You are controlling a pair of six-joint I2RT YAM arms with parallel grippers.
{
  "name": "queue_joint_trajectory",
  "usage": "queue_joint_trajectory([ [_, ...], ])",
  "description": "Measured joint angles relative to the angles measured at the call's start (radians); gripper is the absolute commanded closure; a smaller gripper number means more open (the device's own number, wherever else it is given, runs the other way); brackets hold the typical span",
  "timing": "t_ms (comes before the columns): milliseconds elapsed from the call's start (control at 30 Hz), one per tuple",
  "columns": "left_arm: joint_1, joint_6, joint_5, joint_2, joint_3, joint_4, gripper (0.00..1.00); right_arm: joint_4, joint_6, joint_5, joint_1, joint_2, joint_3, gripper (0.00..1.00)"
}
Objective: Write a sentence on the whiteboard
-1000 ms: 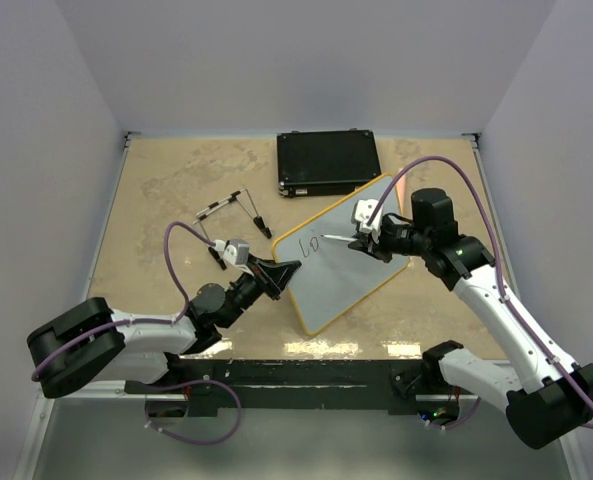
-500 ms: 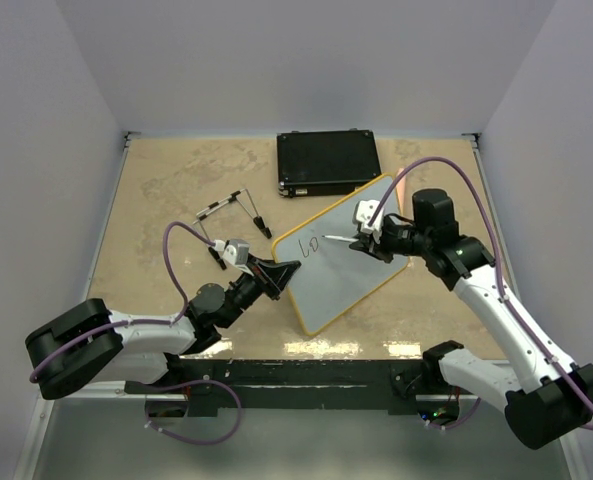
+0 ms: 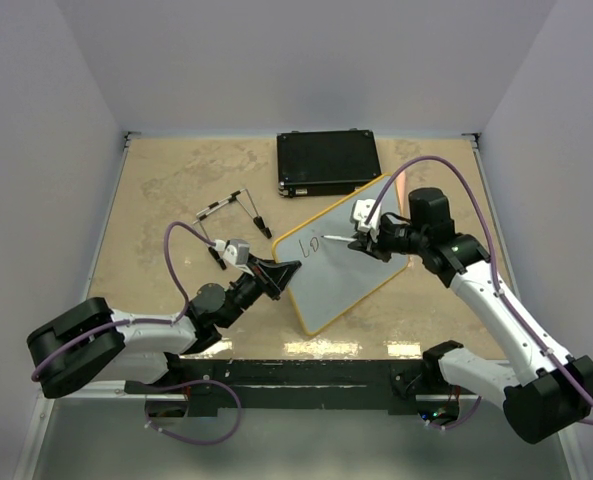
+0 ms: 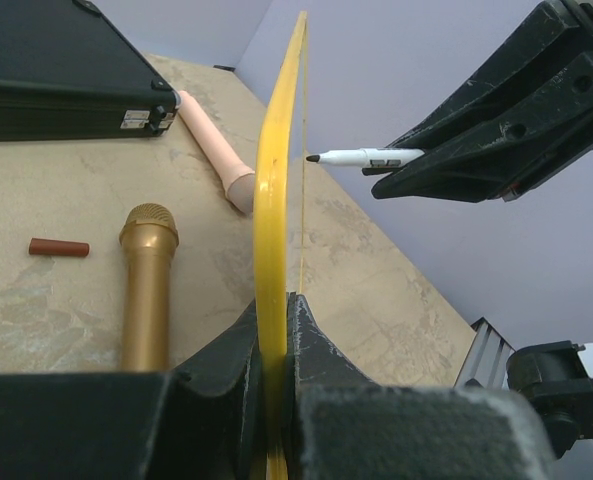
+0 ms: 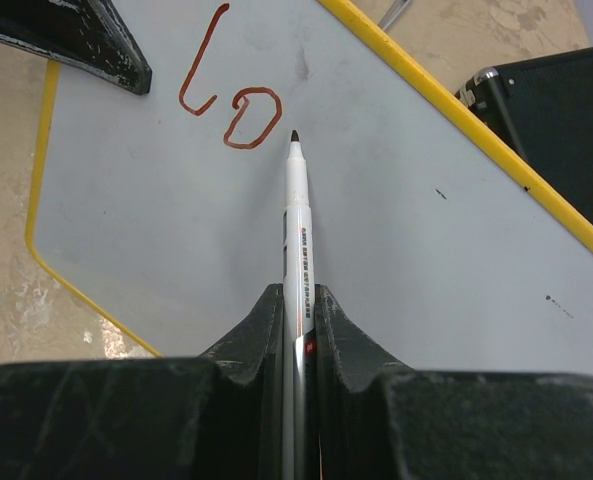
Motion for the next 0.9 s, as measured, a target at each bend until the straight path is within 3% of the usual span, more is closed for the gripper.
queue_joint_trajectory([
  [900,0.000,-0.012,-0.007,0.011,0.000,0.007,1.00,-0.003,-0.013,0.022,0.018,0.036,0.000,1.00],
])
